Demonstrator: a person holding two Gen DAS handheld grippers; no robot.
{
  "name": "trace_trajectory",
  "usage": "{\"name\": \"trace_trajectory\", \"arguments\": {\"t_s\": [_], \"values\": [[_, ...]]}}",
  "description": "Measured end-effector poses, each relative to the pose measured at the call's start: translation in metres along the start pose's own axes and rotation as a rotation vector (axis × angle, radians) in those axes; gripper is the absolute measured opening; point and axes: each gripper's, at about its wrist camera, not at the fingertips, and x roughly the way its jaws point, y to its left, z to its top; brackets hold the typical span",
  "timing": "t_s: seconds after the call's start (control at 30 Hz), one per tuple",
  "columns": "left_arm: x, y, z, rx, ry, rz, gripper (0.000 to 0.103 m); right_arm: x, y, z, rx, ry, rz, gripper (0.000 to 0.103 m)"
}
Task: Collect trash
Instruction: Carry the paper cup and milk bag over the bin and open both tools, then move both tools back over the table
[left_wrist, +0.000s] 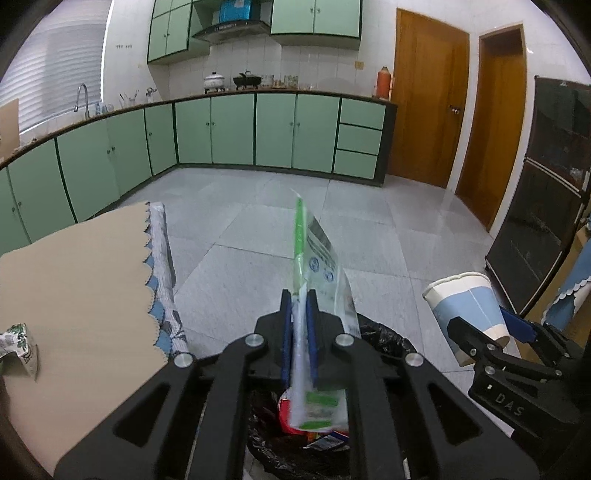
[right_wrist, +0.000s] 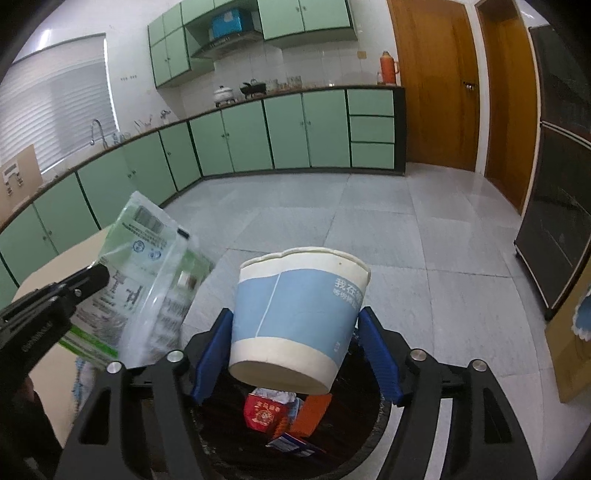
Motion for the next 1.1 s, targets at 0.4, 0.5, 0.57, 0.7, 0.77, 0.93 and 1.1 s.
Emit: {"name": "trace_trajectory", "arguments": {"t_s": [0.4, 0.5, 0.57, 0.7, 0.77, 0.93, 1.1], "values": [[-0.01, 0.012, 0.007, -0.051, -0.029, -0.021, 0.04, -0.01, 0.002, 0.002, -0.008, -0.023, -0.02, 0.087], [-0.02, 0.021, 0.01, -0.068, -0.053, -0.016, 0.046, -0.016, 0.006, 0.005, -0.008, -0.033, -0.018, 0.091], [-0.03, 0.029, 0.011, -0.078, -0.075, -0.008, 0.052, -0.021, 0.008, 0.008, -0.008, -0.042, -0.013, 0.094], [-0.048, 0.047, 0.015, -0.094, -0.107, 0.013, 0.06, -0.035, 0.022, 0.014, -0.008, -0.069, 0.006, 0.097], [-0.06, 0.059, 0.014, -0.101, -0.127, 0.036, 0.065, -0.042, 0.032, 0.017, -0.007, -0.083, 0.026, 0.097], [-0.091, 0.09, 0.01, -0.112, -0.174, 0.101, 0.07, -0.056, 0.063, 0.016, -0.041, -0.113, 0.085, 0.097], [-0.123, 0.131, -0.001, -0.122, -0.188, 0.191, 0.071, -0.063, 0.107, 0.012, -0.08, -0.123, 0.165, 0.097]]}}
